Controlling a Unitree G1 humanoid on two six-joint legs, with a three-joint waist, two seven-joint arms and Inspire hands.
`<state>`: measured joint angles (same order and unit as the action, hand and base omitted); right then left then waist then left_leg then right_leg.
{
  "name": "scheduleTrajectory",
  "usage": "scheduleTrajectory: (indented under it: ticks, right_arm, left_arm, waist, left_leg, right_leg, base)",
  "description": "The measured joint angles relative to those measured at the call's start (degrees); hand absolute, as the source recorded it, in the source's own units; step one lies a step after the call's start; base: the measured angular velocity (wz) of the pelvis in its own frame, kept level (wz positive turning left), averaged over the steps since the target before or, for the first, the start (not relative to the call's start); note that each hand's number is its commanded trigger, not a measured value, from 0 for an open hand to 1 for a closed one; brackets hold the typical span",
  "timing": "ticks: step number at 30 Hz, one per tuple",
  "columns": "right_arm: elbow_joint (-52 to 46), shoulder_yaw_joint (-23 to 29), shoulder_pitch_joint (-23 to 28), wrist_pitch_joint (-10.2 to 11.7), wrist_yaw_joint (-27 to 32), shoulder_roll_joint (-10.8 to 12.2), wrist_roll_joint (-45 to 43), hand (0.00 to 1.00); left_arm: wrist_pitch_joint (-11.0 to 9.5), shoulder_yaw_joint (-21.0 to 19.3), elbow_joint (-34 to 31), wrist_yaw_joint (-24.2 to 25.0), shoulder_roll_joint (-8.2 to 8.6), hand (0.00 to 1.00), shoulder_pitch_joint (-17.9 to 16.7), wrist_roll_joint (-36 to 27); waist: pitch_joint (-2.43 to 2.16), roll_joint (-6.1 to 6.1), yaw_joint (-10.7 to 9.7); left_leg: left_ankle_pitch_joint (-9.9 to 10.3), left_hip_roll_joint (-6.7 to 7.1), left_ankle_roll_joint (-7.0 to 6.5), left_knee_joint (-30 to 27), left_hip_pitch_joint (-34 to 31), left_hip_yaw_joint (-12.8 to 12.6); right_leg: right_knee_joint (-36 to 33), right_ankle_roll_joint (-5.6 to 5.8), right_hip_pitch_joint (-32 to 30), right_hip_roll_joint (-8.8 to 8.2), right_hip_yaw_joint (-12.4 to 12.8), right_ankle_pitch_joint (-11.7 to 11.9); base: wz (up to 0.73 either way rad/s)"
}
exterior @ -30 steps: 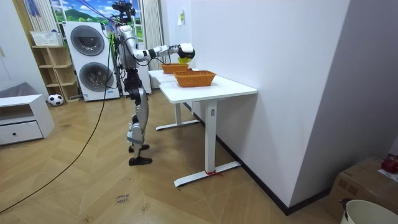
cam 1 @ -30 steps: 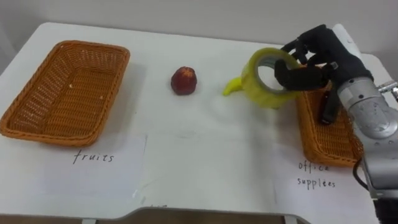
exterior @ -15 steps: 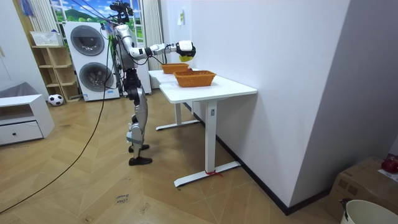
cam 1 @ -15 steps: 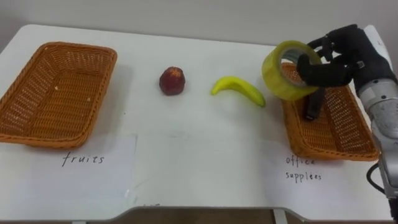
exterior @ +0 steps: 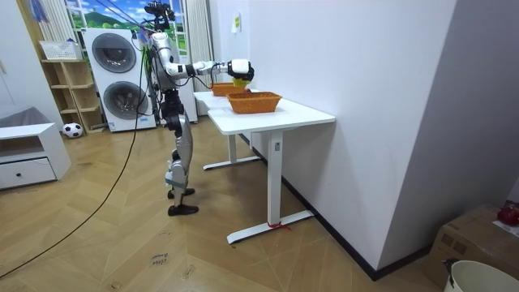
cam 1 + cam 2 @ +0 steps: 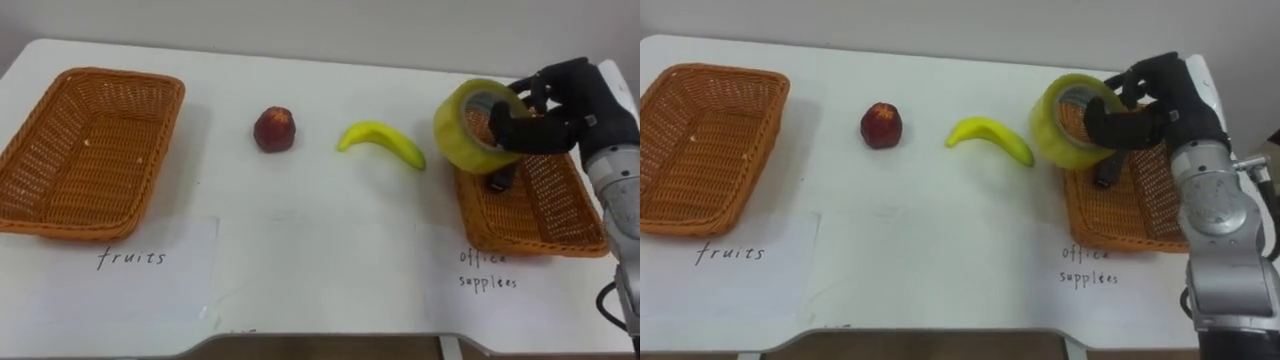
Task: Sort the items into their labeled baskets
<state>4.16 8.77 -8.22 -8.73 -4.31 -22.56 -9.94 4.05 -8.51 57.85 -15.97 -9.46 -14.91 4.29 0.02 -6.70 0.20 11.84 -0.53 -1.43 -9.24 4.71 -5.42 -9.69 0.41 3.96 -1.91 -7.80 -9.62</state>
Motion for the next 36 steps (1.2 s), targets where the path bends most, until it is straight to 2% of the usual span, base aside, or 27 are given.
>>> scheduleTrajectory:
  ticks: [2,5,10,15,23,30,36]
  right_arm:
    - [0.54,0.87,0.69,0.00,-0.21,0.00,0.33,1.00]
    - [2.87,2.45,0.79,-0.07,-0.32,0.00,0.39,1.00]
    - [4.21,3.50,0.83,-0.10,-0.48,0.00,0.36,1.00]
    - [4.45,3.83,0.92,-0.10,-0.82,0.00,0.39,1.00]
    - [5.95,3.85,1.05,-0.03,-0.76,0.00,0.44,1.00]
    - [6.78,4.50,4.85,-0.09,0.53,0.06,0.87,1.00]
    - [6.79,4.98,5.00,-0.10,1.08,0.06,0.92,1.00]
  left_arm:
    - [0.01,-0.80,-0.11,0.13,0.10,0.00,-0.19,0.00]
    - [0.06,-2.43,-0.38,0.23,0.09,0.00,-0.48,-0.03]
    - [0.09,-2.62,-0.39,0.23,0.34,0.00,-0.54,0.02]
    - [0.09,-2.63,-0.53,0.42,1.36,0.00,-0.38,0.00]
    - [0.09,-2.67,-0.58,0.44,1.40,0.00,-0.44,-0.19]
    - [0.23,-2.71,-1.83,0.28,1.52,0.00,-0.70,-0.29]
    - [0.23,-2.71,-2.84,0.22,1.67,0.00,-0.82,-0.29]
  waist:
    - [0.18,0.17,-0.12]
    - [0.19,0.19,-0.11]
    - [0.17,0.18,-0.14]
    - [-0.05,-0.15,0.01]
    - [-0.13,-0.39,-0.10]
    - [-0.31,-0.09,-0.20]
    - [-0.35,-0.04,-1.32]
  left_leg:
    - [0.00,-0.02,0.00,0.10,-0.06,0.00]
    - [0.00,-0.13,0.00,0.54,-0.08,-0.05]
    - [0.00,0.07,0.01,0.53,-0.13,-0.12]
    - [0.00,0.12,0.01,0.51,-0.15,-0.56]
    - [0.00,0.00,0.01,0.50,-0.12,-0.67]
    - [0.00,-0.18,0.01,0.58,-0.15,-0.72]
    - [0.00,0.04,0.01,0.57,-0.09,-0.86]
  right_leg:
    - [-0.03,0.01,-0.09,0.02,0.05,0.01]
    - [-0.07,0.01,-0.14,0.20,0.12,0.01]
    - [-0.06,-0.01,-0.19,0.37,0.15,0.02]
    - [-0.06,-0.01,-0.63,0.34,0.45,0.02]
    - [-0.02,-0.01,-0.66,0.30,0.56,0.02]
    - [-0.12,-0.01,-0.72,0.28,0.58,0.02]
    - [-0.14,-0.02,-0.73,0.35,1.20,0.03]
  base:
    - [-0.02]
    - [0.00]
    - [0.00]
    - [-0.03]
    - [0.00]
    - [0.00]
    - [0.00]
